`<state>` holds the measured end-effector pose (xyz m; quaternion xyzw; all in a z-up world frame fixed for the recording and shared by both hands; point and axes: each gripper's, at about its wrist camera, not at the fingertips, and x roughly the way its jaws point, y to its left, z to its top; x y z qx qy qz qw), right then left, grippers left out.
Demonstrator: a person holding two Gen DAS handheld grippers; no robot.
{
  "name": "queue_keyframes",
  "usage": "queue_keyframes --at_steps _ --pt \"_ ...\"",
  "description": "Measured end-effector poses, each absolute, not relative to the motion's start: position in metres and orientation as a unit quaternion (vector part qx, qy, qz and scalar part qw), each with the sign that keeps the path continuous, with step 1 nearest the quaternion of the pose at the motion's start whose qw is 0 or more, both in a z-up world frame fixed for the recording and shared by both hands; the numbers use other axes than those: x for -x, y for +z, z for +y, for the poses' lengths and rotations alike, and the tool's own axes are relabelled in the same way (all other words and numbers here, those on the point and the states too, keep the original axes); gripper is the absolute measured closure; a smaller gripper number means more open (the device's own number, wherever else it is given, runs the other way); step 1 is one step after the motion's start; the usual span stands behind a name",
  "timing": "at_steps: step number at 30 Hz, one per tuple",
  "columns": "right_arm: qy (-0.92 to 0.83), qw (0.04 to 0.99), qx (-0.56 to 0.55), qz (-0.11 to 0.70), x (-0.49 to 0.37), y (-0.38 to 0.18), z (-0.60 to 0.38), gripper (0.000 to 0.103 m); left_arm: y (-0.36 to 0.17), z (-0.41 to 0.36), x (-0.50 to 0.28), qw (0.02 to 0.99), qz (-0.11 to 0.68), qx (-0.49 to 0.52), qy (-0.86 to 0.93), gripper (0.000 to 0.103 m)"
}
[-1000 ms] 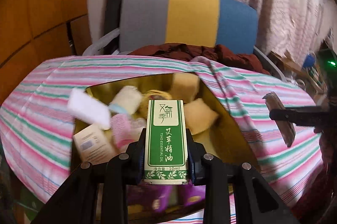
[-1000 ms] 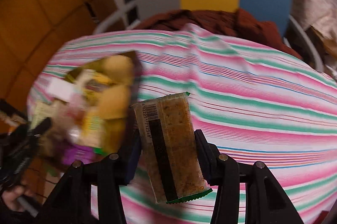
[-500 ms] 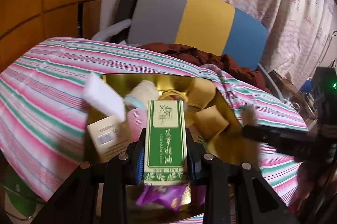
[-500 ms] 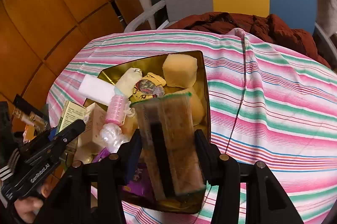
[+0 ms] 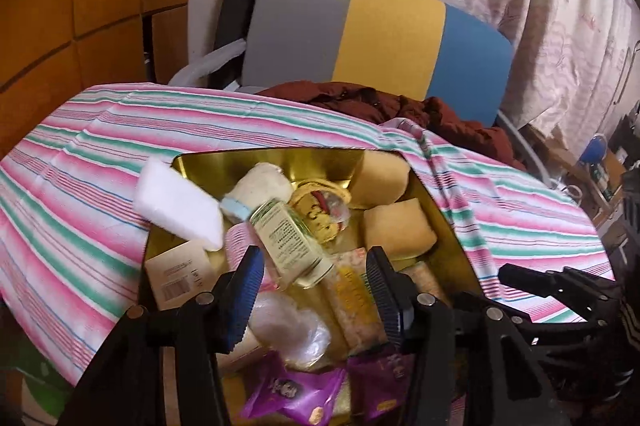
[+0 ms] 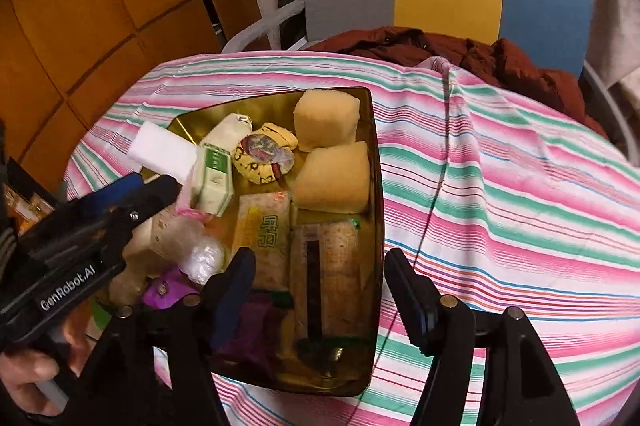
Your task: Organize objects
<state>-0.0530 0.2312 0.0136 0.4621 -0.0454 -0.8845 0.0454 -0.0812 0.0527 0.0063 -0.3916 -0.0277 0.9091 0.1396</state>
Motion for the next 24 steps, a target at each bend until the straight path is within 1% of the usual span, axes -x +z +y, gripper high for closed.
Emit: queue_keyframes --at_steps 2,4,9,12,13,14,17,21,24 --pt "-0.885 0.041 -0.461 -0.04 0.05 0.011 0.23 0.029 0.005 0.052 0.078 0.129 -0.022 0.393 0.91 0.049" --pt "-0.889 0.033 -0.456 -0.031 0.047 0.009 0.228 0.026 0.004 0.051 0.075 0.122 -0.015 0.393 0.911 0.049" --pt "-0.897 0.022 -0.442 -0.023 0.041 0.011 0.226 0.023 0.008 0.05 0.066 0.108 -0.004 0.382 0.918 0.049" --pt "-0.904 0.011 -0.428 -0.012 0.036 0.015 0.223 0.02 0.011 0.047 0.059 0.094 -0.001 0.374 0.922 0.043" --pt "-0.906 0.007 -0.423 -0.01 0.034 0.016 0.222 0.017 0.012 0.046 0.057 0.09 -0.002 0.372 0.924 0.038" --pt "-0.909 0.002 -0.418 -0.009 0.032 0.017 0.222 0.015 0.013 0.044 0.055 0.086 -0.004 0.371 0.925 0.036" --pt "-0.915 -0.011 -0.404 -0.004 0.025 0.021 0.22 0.015 0.017 0.041 0.049 0.074 -0.004 0.364 0.929 0.036" --pt "-0.921 -0.031 -0.389 0.002 0.018 0.023 0.218 0.013 0.02 0.041 0.042 0.051 0.016 0.364 0.93 0.036" --pt "-0.924 -0.043 -0.379 0.005 0.013 0.024 0.218 0.007 0.021 0.04 0.034 0.041 0.025 0.36 0.932 0.036"
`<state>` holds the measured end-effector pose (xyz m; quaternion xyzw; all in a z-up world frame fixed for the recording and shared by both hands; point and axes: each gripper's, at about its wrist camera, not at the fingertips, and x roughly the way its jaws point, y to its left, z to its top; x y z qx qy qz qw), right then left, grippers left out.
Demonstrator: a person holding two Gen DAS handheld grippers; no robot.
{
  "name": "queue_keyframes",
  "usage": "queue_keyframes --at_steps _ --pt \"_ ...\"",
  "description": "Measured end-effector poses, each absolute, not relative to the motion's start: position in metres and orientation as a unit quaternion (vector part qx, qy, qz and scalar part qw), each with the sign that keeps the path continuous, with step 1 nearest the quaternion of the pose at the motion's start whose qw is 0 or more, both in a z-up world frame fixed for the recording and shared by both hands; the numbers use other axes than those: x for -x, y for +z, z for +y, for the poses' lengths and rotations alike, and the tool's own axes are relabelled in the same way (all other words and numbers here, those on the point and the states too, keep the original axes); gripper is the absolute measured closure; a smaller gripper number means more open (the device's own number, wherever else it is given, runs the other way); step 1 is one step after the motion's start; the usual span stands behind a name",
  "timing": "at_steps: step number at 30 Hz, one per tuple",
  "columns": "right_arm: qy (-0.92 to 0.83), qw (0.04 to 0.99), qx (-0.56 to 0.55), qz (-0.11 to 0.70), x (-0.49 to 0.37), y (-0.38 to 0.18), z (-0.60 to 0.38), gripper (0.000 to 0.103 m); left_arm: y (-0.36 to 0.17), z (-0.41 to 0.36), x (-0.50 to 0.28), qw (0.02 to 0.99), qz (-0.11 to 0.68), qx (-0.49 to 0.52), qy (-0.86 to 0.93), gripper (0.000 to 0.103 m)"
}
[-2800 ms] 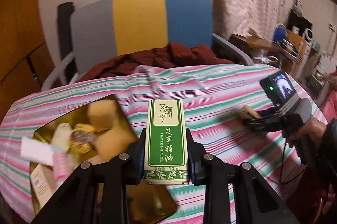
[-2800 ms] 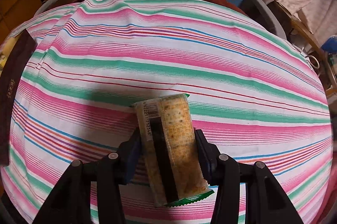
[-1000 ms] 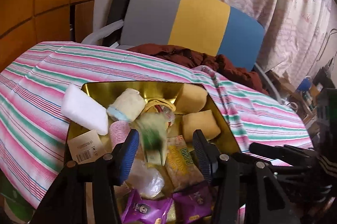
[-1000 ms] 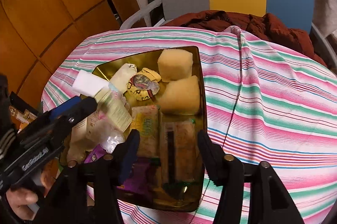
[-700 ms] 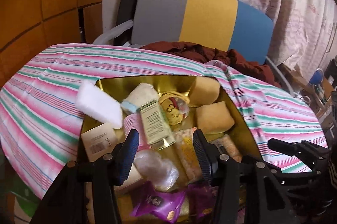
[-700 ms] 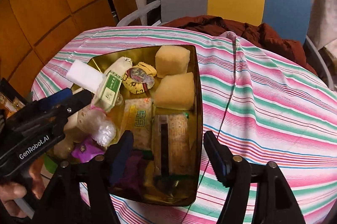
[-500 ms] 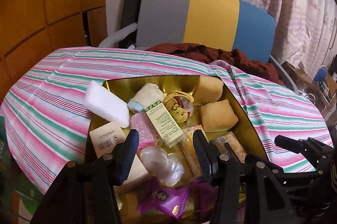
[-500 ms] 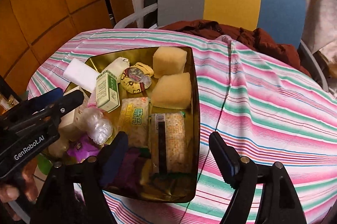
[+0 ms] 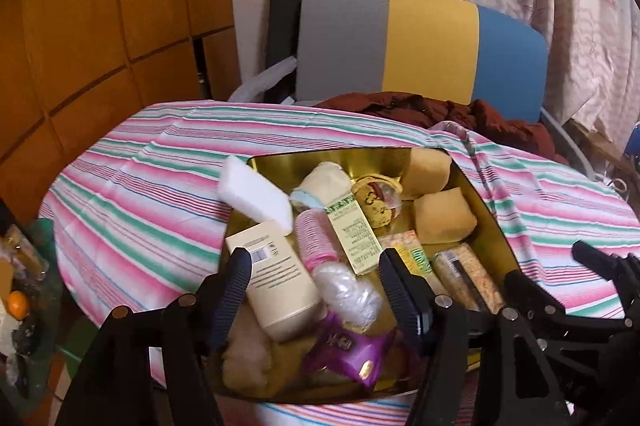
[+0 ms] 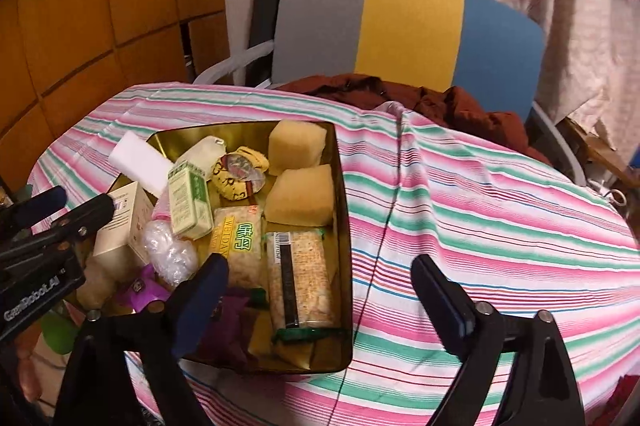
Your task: Organize objects
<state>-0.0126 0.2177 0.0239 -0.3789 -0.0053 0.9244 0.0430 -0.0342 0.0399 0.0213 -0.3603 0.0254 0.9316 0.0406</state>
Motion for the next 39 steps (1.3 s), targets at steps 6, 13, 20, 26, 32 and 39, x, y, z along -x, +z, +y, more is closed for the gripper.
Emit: queue_keyframes --at_steps 6,13,20,26,32,39 --pt "0.933 0.067 0.354 0.004 0.0 0.028 0.224 0.0 0.023 0.028 0.013 0.026 0.02 0.341 0.94 0.036" --pt "0.939 0.045 0.342 0.012 -0.009 0.03 0.224 0.0 0.014 0.018 0.005 0.002 0.008 0.36 0.933 0.036" --pt "0.938 0.041 0.345 0.013 -0.014 0.024 0.22 0.0 0.016 0.011 0.0 0.008 -0.006 0.35 0.937 0.041" --pt "0.94 0.041 0.338 0.004 -0.016 0.029 0.217 0.0 0.02 0.013 -0.005 0.02 -0.009 0.341 0.94 0.041" --pt "0.937 0.044 0.346 -0.004 -0.014 0.025 0.214 0.0 0.02 0.015 -0.004 0.026 -0.005 0.338 0.941 0.041" --pt "0.936 0.045 0.349 -0.006 -0.012 0.023 0.214 0.0 0.02 0.016 -0.004 0.029 -0.002 0.333 0.943 0.044"
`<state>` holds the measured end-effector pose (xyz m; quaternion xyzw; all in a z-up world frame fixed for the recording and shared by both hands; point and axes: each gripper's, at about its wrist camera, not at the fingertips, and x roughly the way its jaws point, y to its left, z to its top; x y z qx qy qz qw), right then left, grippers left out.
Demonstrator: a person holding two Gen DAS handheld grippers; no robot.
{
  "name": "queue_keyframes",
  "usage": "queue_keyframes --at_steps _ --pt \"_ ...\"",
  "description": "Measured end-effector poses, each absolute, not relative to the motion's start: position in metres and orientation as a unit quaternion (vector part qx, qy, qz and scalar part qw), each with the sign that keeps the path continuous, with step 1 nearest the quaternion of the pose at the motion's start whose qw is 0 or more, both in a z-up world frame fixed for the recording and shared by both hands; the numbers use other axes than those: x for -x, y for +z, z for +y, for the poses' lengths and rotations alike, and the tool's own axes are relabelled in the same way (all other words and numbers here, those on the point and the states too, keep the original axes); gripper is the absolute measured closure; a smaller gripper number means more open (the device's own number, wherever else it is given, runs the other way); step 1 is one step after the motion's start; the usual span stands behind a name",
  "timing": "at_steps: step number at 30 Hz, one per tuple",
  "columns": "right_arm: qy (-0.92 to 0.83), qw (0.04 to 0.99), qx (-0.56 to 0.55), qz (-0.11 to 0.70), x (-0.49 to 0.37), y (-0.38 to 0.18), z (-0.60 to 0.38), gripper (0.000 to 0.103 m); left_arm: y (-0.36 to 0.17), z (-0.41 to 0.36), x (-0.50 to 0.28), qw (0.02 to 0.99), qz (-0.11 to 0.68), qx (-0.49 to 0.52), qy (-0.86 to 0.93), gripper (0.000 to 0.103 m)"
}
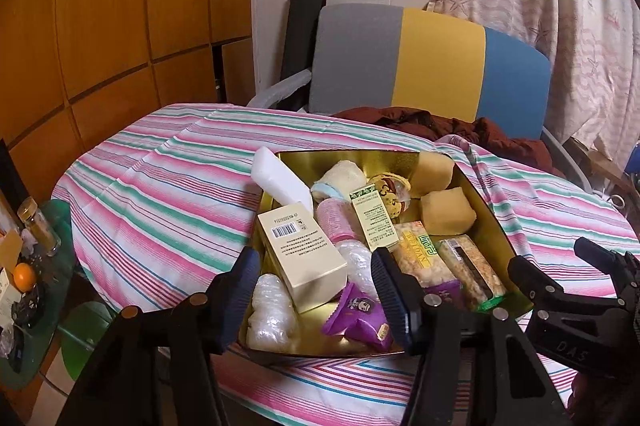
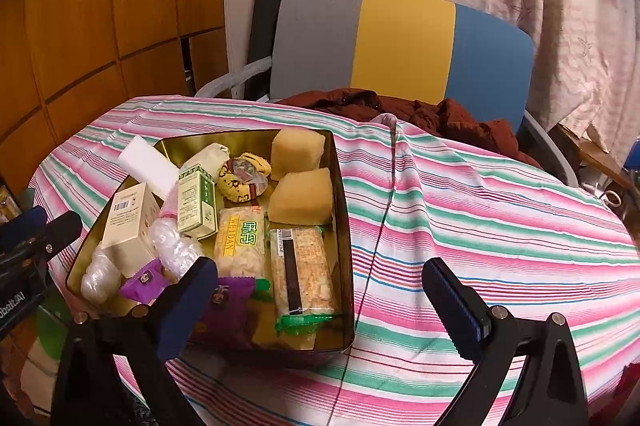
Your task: Organize objects
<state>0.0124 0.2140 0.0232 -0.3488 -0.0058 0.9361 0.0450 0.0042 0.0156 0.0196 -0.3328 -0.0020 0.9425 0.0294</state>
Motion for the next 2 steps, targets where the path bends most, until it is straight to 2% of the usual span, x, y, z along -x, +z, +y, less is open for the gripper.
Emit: queue_keyframes --at_steps 2 --pt "0.936 0.046 0.349 -0.006 -0.0123 0.023 0.2142 0.0 0.0191 0.0161 -0.0044 0.029 0.001 0.332 0.943 0.044"
